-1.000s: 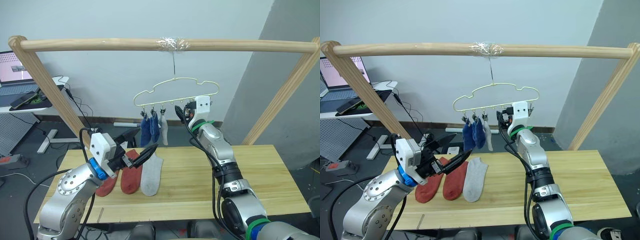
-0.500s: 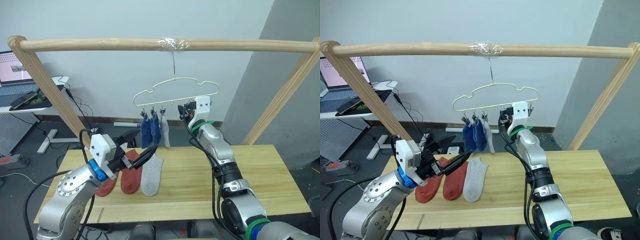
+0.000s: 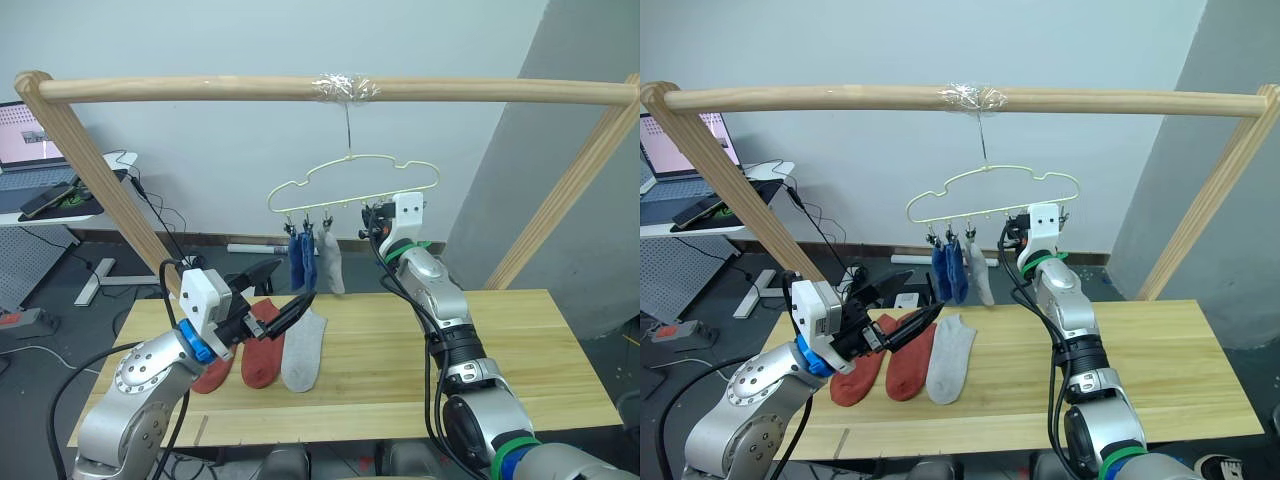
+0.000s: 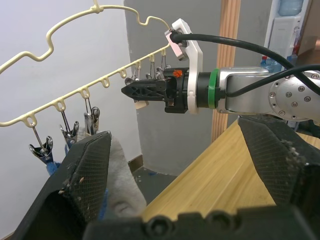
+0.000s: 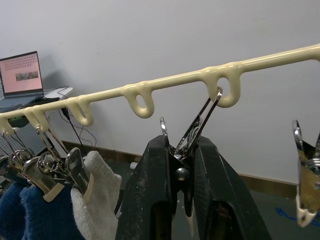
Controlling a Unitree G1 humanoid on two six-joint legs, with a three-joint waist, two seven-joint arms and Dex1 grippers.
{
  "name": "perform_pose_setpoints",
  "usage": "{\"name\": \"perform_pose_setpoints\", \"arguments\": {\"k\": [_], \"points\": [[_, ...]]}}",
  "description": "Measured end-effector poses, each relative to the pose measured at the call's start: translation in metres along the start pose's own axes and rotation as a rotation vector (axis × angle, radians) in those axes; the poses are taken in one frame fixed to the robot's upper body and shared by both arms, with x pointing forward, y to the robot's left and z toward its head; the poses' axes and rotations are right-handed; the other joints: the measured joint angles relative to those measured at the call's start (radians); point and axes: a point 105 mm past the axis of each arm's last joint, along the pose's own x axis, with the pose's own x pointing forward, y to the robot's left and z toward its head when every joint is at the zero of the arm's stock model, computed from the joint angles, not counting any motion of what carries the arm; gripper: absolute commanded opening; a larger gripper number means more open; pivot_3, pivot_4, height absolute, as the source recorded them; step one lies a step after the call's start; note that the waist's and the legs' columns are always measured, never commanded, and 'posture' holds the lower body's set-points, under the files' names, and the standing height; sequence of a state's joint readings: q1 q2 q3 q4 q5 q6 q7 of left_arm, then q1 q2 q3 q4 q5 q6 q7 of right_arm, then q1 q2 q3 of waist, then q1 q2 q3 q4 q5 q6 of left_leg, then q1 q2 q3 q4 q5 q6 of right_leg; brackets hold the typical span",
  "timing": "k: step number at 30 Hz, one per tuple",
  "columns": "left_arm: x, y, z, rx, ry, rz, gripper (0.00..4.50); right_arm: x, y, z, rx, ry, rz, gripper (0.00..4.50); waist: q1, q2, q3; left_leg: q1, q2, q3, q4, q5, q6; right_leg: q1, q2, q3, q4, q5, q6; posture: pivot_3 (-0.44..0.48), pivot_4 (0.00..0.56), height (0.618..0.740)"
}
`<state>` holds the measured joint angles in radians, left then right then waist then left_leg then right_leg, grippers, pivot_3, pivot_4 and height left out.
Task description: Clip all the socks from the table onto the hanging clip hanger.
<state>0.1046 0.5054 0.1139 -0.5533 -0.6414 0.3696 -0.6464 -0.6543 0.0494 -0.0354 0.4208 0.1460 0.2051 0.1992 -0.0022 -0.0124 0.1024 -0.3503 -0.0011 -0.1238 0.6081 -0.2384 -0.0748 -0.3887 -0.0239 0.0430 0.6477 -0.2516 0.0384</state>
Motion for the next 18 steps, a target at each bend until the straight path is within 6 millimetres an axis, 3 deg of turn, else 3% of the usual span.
{"name": "perform_pose_setpoints", "arguments": {"k": [16,18], "points": [[0.0012,-0.0008,-0.0006,0.006,0.003,-0.003,4.5,0.0003,0.0036,0.0,-0.005,-0.001,0.02,0.2,0.0,0.0,0.0,-0.001,0.0,0.0,0.0,0.0,0.0,0.0,0.0,0.0,-0.001,0.0,0.0,0.123,0.05,0.74],[0.0014,-0.0008,-0.0003,0.008,0.002,-0.004,4.5,0.0003,0.0036,0.0001,-0.007,-0.002,0.02,0.93,0.0,0.0,0.0,-0.001,0.0,0.0,0.0,0.0,0.0,0.0,0.0,0.0,-0.001,0.0,0.0,0.123,0.05,0.74]]}}
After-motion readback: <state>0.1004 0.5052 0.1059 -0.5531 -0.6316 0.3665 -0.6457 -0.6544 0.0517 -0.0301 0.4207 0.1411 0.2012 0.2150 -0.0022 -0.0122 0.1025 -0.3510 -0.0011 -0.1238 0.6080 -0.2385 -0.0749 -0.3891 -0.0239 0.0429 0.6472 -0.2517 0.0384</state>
